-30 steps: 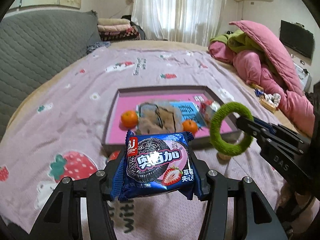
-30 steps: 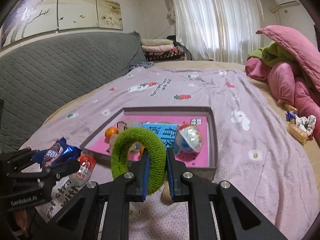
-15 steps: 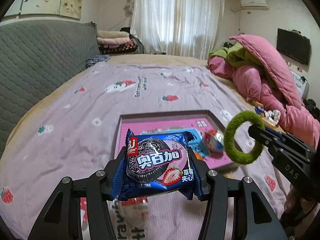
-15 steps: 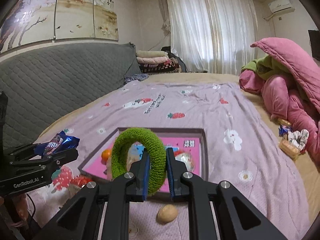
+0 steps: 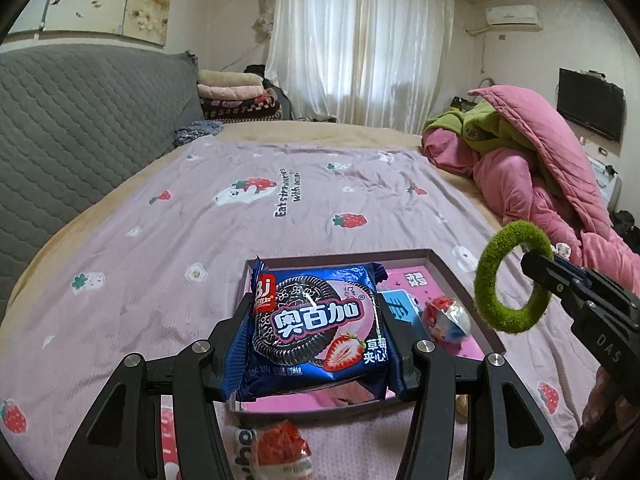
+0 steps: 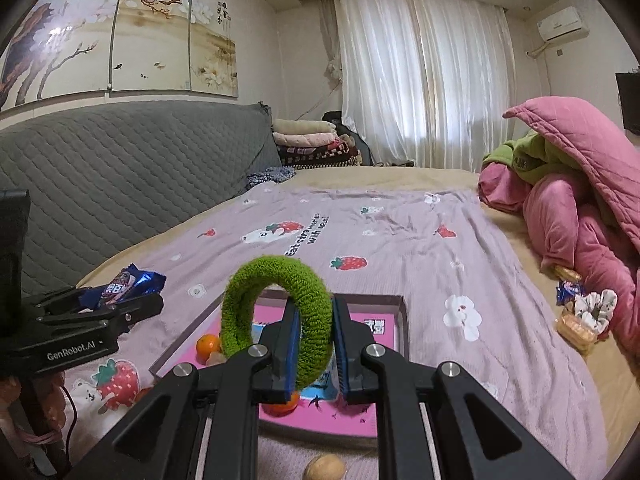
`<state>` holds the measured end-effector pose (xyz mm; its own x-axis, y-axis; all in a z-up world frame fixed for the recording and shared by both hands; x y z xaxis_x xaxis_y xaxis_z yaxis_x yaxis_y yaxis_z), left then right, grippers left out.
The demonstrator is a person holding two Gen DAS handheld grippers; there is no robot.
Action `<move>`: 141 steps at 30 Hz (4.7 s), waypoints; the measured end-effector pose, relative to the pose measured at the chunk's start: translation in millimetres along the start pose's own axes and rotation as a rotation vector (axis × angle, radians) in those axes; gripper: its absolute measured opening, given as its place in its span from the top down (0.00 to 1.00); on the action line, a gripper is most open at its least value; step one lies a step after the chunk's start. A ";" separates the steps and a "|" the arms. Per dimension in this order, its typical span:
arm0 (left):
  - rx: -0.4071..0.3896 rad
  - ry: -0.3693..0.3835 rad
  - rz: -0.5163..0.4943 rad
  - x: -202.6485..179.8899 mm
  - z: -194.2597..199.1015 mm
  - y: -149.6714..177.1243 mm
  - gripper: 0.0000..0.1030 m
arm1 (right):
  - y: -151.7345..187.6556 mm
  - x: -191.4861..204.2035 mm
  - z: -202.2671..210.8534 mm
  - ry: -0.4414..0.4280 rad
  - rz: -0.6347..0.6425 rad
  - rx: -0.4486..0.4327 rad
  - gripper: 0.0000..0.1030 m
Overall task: Organize objects
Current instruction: 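Lift the snack packet and green ring and carry them over the grey tray, then lower the snack packet and green ring down into the tray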
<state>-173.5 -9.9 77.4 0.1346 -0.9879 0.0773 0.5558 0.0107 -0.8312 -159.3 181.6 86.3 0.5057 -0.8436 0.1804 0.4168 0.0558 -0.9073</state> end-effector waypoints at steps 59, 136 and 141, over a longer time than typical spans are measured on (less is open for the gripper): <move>0.055 -0.040 -0.006 28.5 -83.0 39.0 0.45 | 39.9 -32.1 -46.2 0.119 0.120 0.131 0.84; 0.217 -0.015 -0.037 5.5 -116.0 81.1 0.45 | 91.7 -22.3 -78.6 0.168 0.310 0.310 0.84; 0.223 -0.021 -0.054 3.3 -118.7 82.9 0.45 | 92.7 -21.7 -78.7 0.166 0.315 0.309 0.84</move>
<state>-224.3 -30.7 -56.6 0.1157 -0.9845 0.1316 0.7300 -0.0056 -0.6834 -191.1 163.0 -31.7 0.5262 -0.8329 -0.1714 0.4805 0.4576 -0.7481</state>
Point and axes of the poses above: each gripper's, at about its wrist camera, not at the fingertips, and z roughly against the way its jaws point, x to its left, y to its underside, the point moved 4 cm from there along -z, roughly the way its jaws point, and after that the axes turned 14 degrees about -y, right-handed, at the moved point
